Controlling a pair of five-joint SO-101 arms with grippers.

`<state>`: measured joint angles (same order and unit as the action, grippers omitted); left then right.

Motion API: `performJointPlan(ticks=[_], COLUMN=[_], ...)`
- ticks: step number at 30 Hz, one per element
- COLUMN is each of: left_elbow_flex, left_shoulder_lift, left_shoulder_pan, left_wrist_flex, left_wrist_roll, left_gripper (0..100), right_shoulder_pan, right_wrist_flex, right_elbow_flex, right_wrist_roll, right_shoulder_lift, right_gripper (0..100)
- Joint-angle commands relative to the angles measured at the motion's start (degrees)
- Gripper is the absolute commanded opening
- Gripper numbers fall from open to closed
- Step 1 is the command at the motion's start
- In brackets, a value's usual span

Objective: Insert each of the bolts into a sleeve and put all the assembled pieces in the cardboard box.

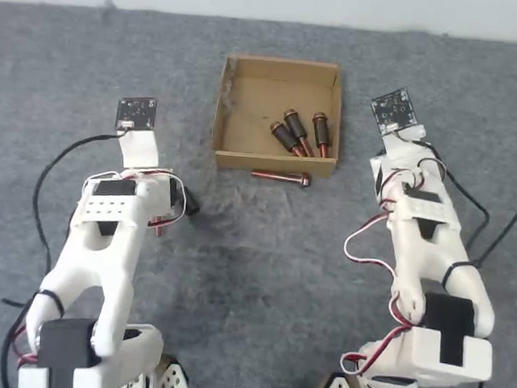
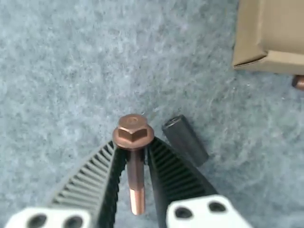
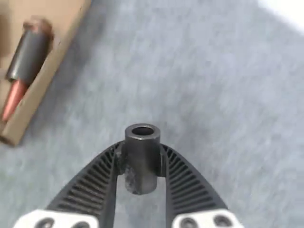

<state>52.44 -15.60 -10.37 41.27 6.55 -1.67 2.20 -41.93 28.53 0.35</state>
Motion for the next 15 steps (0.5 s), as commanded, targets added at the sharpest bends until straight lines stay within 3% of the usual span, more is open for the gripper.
performJointPlan(ticks=[1, 8, 15], left_elbow_flex=[-0.7, -0.7, -0.7], left_shoulder_lift=[-3.3, -3.3, -3.3], left_shoulder_pan=[-0.3, -0.3, -0.3], left_wrist_flex=[-1.6, -1.7, -1.7], left_wrist_roll=[0.3, 0.3, 0.2], left_gripper=[1, 1, 1], right_shoulder_pan=[1.4, 5.9, 8.7], right_wrist_flex=[-13.6, -28.3, -33.6], right_elbow_flex=[-1.6, -7.9, -7.5], right_wrist_roll=[0.8, -0.3, -22.9], right_shoulder_lift=[-2.3, -2.3, 1.8], right_gripper=[0.6, 0.6, 0.6])
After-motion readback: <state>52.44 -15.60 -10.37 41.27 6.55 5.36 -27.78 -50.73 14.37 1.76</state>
